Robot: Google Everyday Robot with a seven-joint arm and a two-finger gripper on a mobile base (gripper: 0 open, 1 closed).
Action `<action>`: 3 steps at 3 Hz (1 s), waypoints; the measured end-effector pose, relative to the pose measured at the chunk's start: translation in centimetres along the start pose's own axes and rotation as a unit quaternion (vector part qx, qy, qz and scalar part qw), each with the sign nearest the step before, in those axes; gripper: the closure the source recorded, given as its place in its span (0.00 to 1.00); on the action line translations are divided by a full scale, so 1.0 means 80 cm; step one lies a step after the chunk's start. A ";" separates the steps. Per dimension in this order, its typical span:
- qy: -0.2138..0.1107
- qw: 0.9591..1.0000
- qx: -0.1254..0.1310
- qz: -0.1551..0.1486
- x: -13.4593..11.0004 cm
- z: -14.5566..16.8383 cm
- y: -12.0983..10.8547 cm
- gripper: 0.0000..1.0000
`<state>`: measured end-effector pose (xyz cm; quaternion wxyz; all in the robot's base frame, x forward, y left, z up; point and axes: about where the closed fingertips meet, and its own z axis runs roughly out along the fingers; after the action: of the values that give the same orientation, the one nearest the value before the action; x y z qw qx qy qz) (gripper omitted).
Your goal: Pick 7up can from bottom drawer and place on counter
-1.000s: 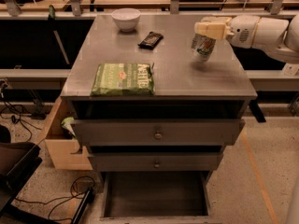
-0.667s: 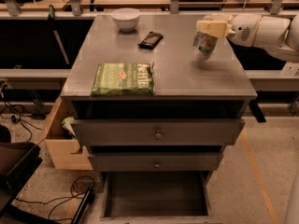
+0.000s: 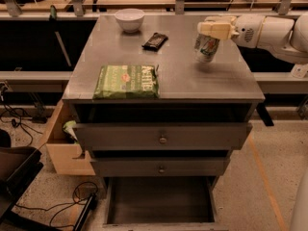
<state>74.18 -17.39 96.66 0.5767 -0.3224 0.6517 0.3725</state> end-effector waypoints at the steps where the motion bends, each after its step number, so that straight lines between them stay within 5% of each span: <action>1: 0.000 1.000 -0.002 0.000 0.000 0.003 0.001 0.14; 2: 0.000 1.000 -0.005 0.001 0.001 0.008 0.003 0.00; 3: 0.000 1.000 -0.005 0.001 0.001 0.008 0.003 0.00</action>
Offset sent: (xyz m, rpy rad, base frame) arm 0.0004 0.0026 -0.0003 0.0007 0.0006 0.0037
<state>74.29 -16.70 96.59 0.5746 -0.3249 0.6502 0.3761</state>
